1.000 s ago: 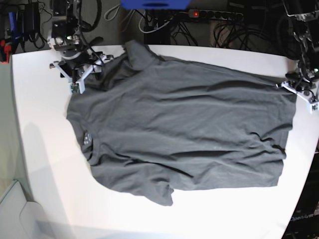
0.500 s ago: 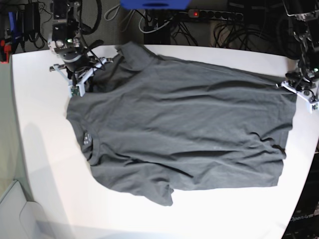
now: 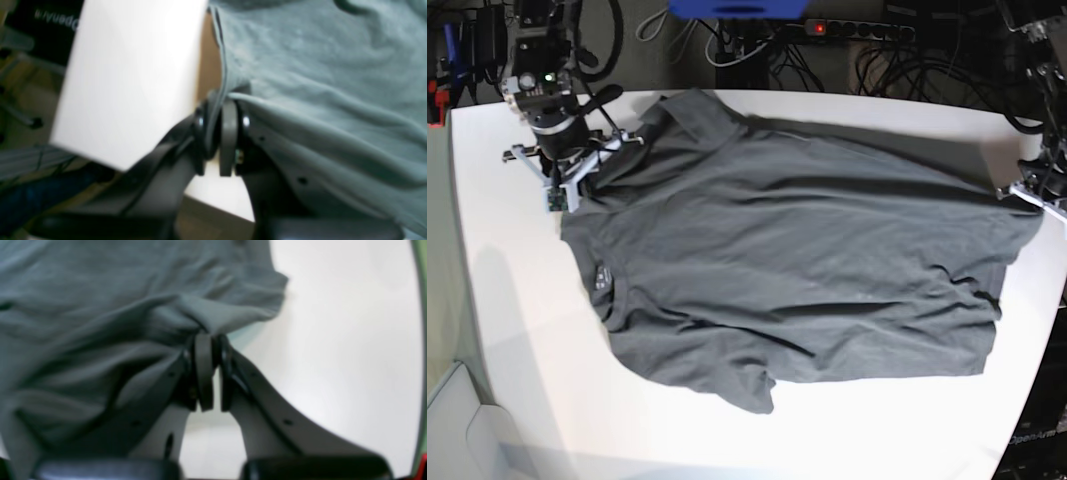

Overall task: Layout the t-shirt on the table in an organized manner, then fold the t-shirt properly
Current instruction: 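Lift the shirt with both grippers and drag it toward the right gripper, then release with the left gripper and grasp the shirt's hem edge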

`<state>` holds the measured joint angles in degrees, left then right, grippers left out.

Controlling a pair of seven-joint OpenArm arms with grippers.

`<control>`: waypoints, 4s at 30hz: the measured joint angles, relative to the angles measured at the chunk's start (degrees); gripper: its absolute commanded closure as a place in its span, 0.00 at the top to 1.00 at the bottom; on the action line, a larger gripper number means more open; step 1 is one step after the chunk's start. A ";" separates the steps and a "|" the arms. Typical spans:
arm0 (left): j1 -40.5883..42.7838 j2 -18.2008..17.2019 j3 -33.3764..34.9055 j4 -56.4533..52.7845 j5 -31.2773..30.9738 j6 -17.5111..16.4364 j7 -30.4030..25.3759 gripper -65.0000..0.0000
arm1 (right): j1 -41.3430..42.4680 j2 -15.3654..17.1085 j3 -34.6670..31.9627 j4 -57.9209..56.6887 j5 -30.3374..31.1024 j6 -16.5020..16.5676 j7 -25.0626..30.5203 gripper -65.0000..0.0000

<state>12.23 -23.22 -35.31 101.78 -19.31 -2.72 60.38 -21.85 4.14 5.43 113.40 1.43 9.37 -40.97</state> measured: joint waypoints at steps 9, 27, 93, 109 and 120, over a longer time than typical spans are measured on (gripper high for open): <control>-0.07 -0.42 -4.83 9.53 -0.57 -0.26 0.76 0.09 | 1.16 -0.22 7.06 0.76 0.55 0.02 6.12 0.00; -0.22 -0.39 -11.85 13.25 -19.76 -0.11 1.18 0.09 | 2.27 -3.32 22.49 1.05 4.09 0.98 23.26 0.00; -1.64 17.68 31.71 -4.42 2.16 1.03 -4.59 0.94 | 0.37 -3.06 23.63 1.18 9.99 0.07 23.61 0.00; -2.89 17.53 31.26 -9.92 1.81 0.39 -8.37 0.08 | 0.37 -3.04 23.69 1.18 9.99 0.07 23.61 0.00; -1.18 17.53 31.47 -1.51 1.97 1.18 -2.58 0.00 | 0.61 -3.04 23.67 1.18 9.99 0.07 23.61 0.00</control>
<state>11.05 -5.69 -3.84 100.27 -17.34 -1.54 57.80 -21.23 1.10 29.10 114.58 11.42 9.43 -17.37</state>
